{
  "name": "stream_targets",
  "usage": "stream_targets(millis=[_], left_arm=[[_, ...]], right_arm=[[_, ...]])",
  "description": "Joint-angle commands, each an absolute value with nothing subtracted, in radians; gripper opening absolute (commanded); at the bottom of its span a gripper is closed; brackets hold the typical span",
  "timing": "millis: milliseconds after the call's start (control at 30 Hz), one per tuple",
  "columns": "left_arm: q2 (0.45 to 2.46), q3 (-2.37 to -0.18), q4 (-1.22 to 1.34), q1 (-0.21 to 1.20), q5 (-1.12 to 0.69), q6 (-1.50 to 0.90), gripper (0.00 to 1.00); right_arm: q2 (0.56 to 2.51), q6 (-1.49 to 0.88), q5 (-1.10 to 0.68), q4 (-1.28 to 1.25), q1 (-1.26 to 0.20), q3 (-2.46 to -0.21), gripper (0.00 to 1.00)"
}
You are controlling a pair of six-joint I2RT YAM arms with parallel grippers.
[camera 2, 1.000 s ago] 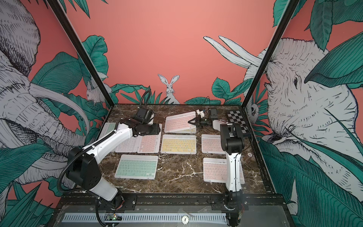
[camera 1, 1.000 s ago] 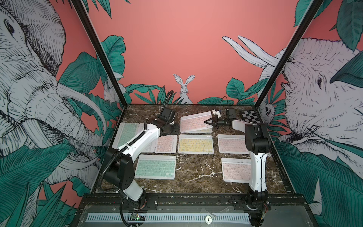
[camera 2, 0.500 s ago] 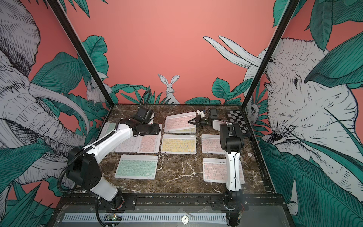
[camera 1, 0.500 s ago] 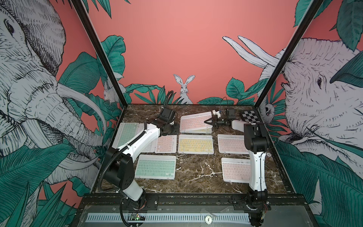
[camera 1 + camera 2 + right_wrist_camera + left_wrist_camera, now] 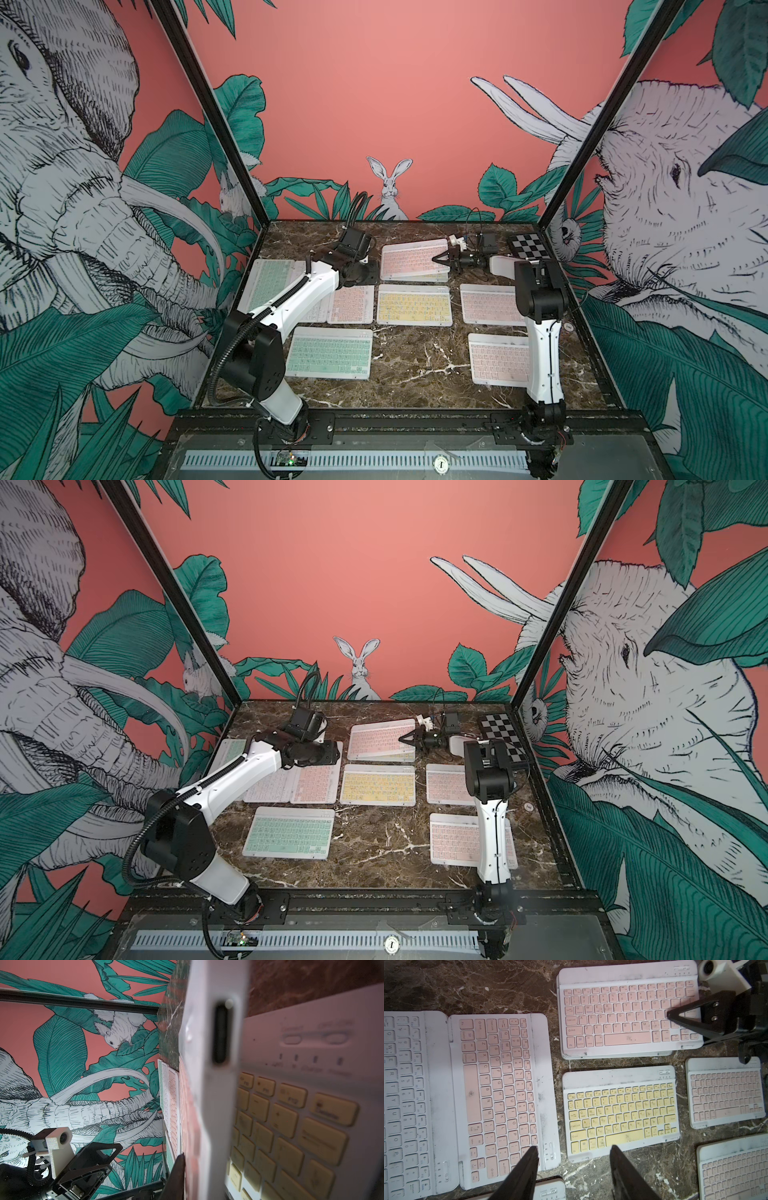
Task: Stack the numeric keypads
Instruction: Place the numeric keypad at the numeric keypad.
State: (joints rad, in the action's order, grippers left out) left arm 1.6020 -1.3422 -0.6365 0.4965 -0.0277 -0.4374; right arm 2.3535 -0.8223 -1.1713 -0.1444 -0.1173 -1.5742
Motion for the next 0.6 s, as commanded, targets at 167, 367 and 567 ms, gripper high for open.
stream_targets(millis=[167, 367, 567], left_arm=[[1.61, -1.348, -0.637, 0.495, -0.034, -0.45, 0.58], [1.611, -1.348, -0.638, 0.494, -0.038, -0.452, 0.58], [1.61, -1.346, -0.637, 0.494, -0.04, -0.454, 0.58]], right_arm=[[2.367, -0.815, -1.197, -0.181, -0.107, -1.596, 0.22], [2.369, -0.816, -1.193, -0.181, -0.1, -1.591, 0.25], [2.376, -0.815, -1.187, -0.179, -0.094, -1.584, 0.34]])
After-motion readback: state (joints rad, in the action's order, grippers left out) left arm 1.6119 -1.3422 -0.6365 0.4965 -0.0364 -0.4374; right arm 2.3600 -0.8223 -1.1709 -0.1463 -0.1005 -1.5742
